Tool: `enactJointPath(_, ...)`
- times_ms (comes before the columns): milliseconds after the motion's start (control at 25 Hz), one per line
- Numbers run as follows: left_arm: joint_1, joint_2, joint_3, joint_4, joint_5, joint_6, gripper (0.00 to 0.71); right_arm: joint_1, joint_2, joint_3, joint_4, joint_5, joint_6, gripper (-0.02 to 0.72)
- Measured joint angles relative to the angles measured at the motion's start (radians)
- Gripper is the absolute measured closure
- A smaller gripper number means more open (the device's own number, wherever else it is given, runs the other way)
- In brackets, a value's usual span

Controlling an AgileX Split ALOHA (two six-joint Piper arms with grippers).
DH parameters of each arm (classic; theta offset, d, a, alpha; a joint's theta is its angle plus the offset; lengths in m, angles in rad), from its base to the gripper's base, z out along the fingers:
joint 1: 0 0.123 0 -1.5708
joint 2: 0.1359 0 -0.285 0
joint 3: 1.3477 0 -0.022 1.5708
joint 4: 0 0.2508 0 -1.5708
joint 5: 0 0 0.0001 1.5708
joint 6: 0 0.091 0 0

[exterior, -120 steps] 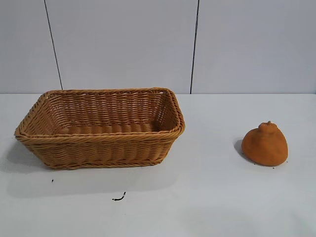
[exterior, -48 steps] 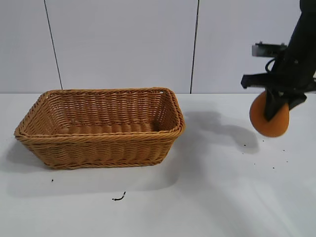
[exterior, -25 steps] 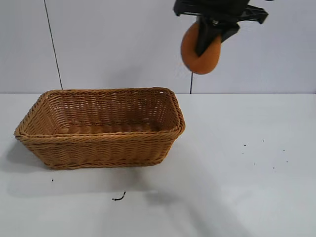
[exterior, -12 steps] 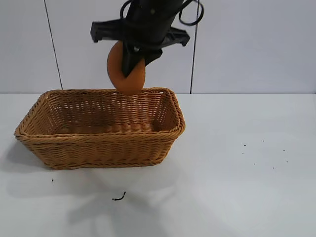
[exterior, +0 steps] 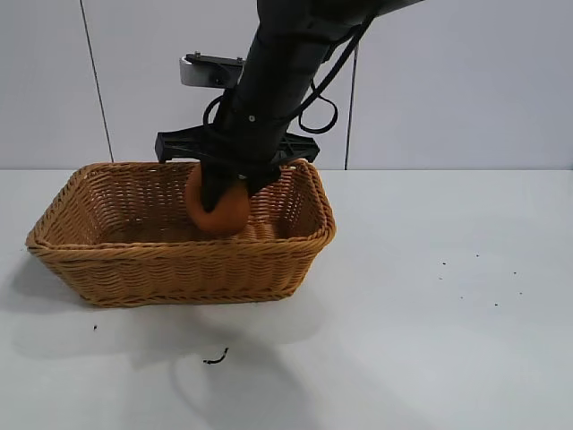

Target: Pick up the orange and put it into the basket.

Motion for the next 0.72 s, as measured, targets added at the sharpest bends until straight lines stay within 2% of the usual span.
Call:
enactJointPath(80,0.0,0.0,0.0,0.0,0.0,0.0,0.044,0.0,-0.003,-0.034,-0.001,0.04,-0.001,0.11)
enactJointPath(160,0.0,0.0,0.0,0.0,0.0,0.0,0.044,0.0,-0.003,-0.096,-0.007,0.097,-0.001,0.045)
enactJointPath(280,0.0,0.0,0.0,0.0,0.0,0.0,0.044,0.0,-0.003,-0.212,-0.037,0.205,0.01,0.018)
enactJointPath(400,0.0,0.0,0.0,0.0,0.0,0.0,0.044,-0.003,-0.004,-0.316,-0.098,0.29,0.026,0.011)
enactJointPath(600,0.0,0.0,0.0,0.0,0.0,0.0,0.044,-0.052,-0.008,-0.381,-0.231,0.359,0.065,0.01)
enactJointPath(720,0.0,0.0,0.0,0.006,0.0,0.0,0.044,-0.136,-0.007,-0.382,-0.256,0.4,0.067,0.01)
